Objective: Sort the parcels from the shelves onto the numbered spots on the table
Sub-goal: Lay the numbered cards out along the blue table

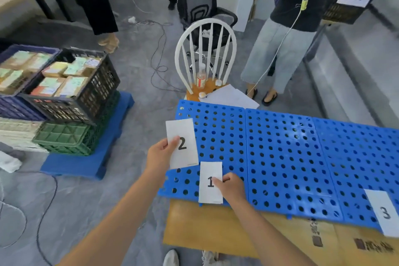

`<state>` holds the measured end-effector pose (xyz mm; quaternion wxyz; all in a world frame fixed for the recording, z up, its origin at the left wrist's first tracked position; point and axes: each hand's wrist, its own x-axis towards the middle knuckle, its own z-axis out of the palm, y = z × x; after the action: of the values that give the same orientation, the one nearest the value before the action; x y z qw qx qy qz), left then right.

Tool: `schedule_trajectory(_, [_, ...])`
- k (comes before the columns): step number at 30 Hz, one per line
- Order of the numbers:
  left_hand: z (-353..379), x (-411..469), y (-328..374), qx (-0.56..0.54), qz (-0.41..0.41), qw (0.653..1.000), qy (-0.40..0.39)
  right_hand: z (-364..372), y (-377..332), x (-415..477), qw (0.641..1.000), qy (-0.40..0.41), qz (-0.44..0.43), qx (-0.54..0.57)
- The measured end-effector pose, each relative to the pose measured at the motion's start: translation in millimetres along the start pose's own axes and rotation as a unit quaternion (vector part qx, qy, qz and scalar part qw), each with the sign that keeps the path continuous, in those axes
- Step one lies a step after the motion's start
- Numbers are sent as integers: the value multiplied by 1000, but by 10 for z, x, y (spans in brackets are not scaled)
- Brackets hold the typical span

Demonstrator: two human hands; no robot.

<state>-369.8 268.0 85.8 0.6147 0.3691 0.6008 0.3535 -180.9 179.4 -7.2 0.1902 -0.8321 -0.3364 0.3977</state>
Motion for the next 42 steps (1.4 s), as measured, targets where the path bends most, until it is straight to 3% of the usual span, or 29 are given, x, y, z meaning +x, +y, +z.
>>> schedule_trajectory(3, [4,34,9,8,-1,1000,-15,-20,64,-3,990,40,13,-135])
schedule_trajectory(5, [32,42,-5,18,-3,999,-27,-90,52,-3,983,70,10,-168])
schedule_trajectory(7, [119,25,-22,40,2,998,-45,-271,-153,-100,995,79,-22,-49])
schedule_trajectory(11, [428,-92,-41,65,19,994,-88,-735,-592,-321,985,-10,-57,164])
schedule_trajectory(16, [880,-282,102,42,47,986,-152,-1139,-720,-521,975,64,-114,180])
schedule_trajectory(24, [1285,-507,206,40,96,965,-241,-1756,-255,-748,953,134,-111,249])
schedule_trajectory(32, [1704,-598,119,9,89,973,-211,-2195,703,-473,965,153,-44,210])
schedule_trajectory(42, [2088,-690,11,-1,87,986,-140,-2151,1569,82,995,47,-37,83])
